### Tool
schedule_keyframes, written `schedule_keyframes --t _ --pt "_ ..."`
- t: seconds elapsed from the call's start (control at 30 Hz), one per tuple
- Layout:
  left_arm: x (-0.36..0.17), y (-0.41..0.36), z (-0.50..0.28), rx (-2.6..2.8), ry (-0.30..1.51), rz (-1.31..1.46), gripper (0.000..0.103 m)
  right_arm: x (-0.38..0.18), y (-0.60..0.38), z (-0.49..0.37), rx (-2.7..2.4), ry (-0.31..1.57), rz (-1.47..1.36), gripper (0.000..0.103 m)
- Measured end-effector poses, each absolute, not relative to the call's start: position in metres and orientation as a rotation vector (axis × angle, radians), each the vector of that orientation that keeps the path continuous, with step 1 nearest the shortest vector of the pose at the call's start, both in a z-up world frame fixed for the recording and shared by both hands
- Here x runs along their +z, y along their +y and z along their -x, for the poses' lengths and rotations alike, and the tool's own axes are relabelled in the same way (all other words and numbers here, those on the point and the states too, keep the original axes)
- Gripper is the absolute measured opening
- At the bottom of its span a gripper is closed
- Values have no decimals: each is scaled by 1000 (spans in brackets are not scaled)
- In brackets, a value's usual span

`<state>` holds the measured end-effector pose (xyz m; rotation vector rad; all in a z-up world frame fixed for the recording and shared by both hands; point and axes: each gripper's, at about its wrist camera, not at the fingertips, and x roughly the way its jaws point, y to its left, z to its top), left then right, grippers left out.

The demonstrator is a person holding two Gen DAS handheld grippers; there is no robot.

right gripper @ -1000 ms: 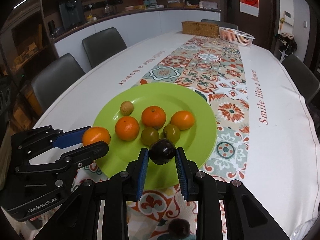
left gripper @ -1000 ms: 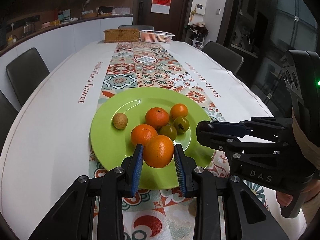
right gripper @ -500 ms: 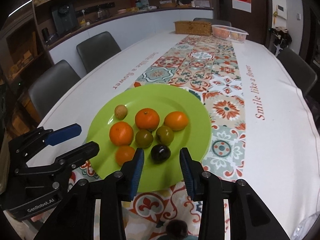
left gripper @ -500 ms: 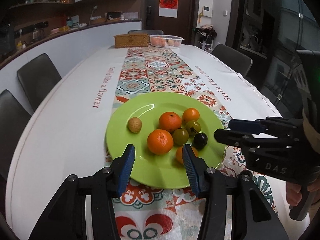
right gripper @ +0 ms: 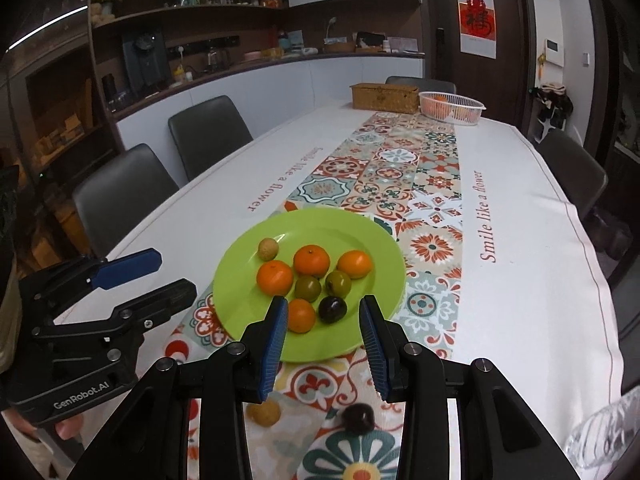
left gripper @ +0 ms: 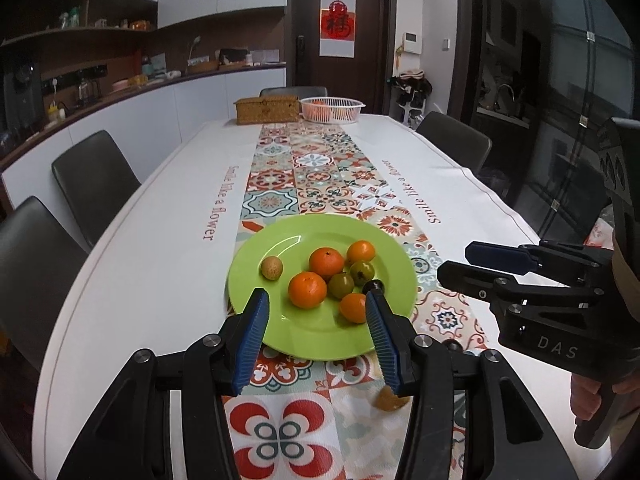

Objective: Organize fruits
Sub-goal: 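Place the orange tomato and dark plum on the green plate, opening both grippers, then withdraw both open grippers toward the brown fruit and the last dark plum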

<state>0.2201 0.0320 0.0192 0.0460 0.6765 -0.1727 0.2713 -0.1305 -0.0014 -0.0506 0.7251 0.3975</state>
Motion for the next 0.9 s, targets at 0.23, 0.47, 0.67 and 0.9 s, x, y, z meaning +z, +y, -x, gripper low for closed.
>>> schedule_keyframes --t 0.23,0.47,0.67,0.9 --pt "31 22 -196 -159 648 -74 61 3 -140 -248 382 705 52 48" --pt "27 12 -179 -148 656 -82 74 4 -153 -230 367 695 63 52" --pt "16 3 -170 -158 665 -104 79 -3 -162 -220 355 699 82 56" --pt "1 -7 -162 -183 673 -127 81 -18 -169 -212 357 723 126 56"
